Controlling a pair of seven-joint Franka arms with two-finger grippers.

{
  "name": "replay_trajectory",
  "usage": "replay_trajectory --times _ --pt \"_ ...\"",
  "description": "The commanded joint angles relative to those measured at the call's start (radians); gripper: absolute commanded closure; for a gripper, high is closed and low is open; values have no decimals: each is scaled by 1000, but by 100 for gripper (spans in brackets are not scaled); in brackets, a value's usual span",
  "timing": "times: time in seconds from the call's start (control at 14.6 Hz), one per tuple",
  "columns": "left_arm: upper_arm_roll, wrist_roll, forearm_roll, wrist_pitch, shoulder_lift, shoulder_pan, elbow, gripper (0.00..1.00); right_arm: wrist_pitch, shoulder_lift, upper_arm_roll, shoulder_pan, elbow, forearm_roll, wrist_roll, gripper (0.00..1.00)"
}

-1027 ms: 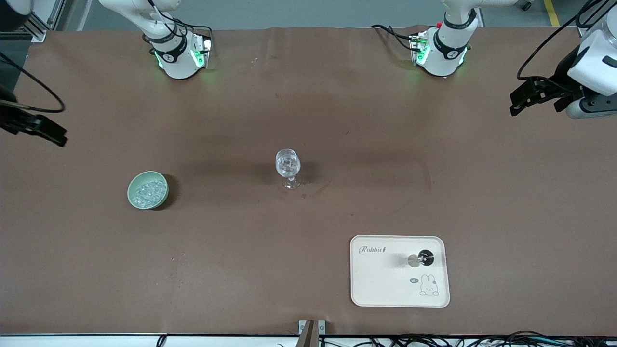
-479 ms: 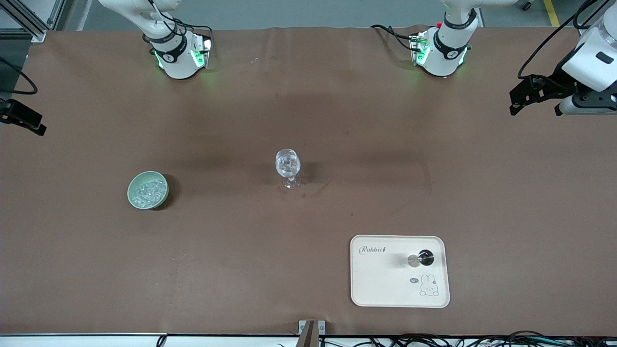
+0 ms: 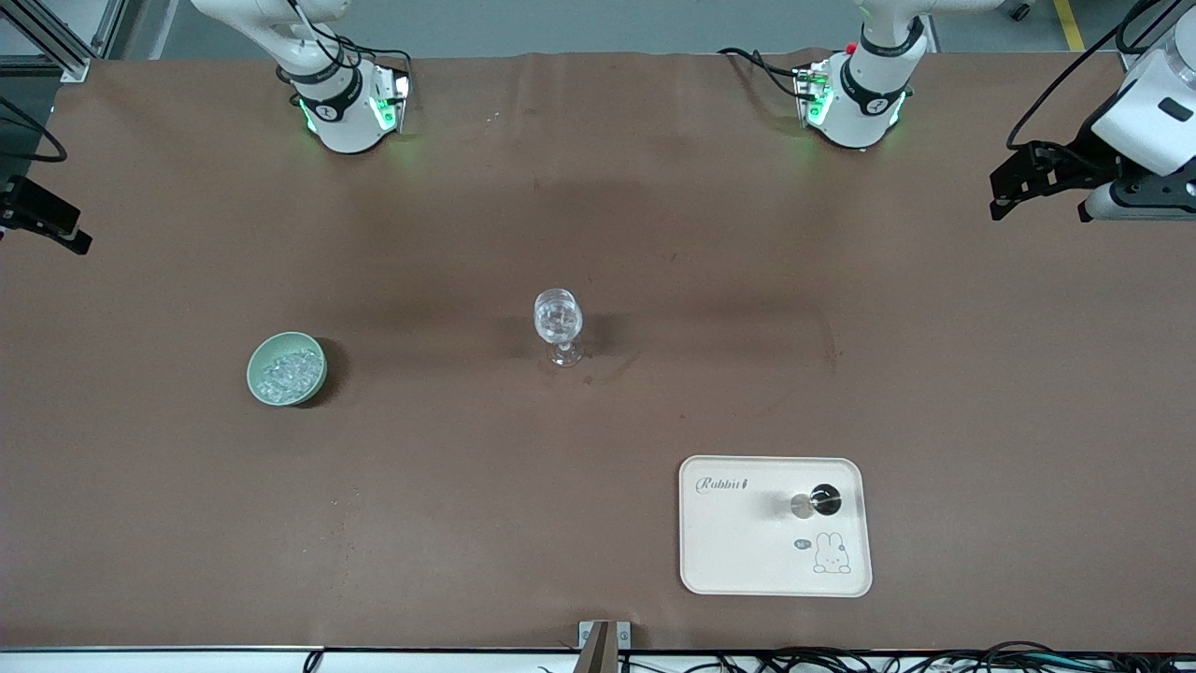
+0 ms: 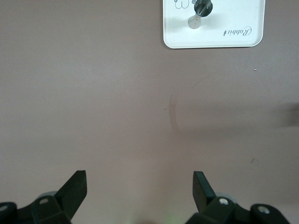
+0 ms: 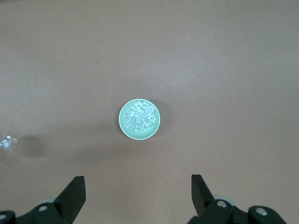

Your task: Pour wine and add ice with both arms

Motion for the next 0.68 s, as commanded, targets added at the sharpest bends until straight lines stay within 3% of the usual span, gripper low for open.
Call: replay_trajectory --times 0.0,0.62 --pt "-1 21 1 -26 15 1 34 0 -9 -18 2 -11 -17 10 -17 0" --pt "-1 20 3 -38 14 1 37 0 -12 -18 2 -14 -20 10 -14 0"
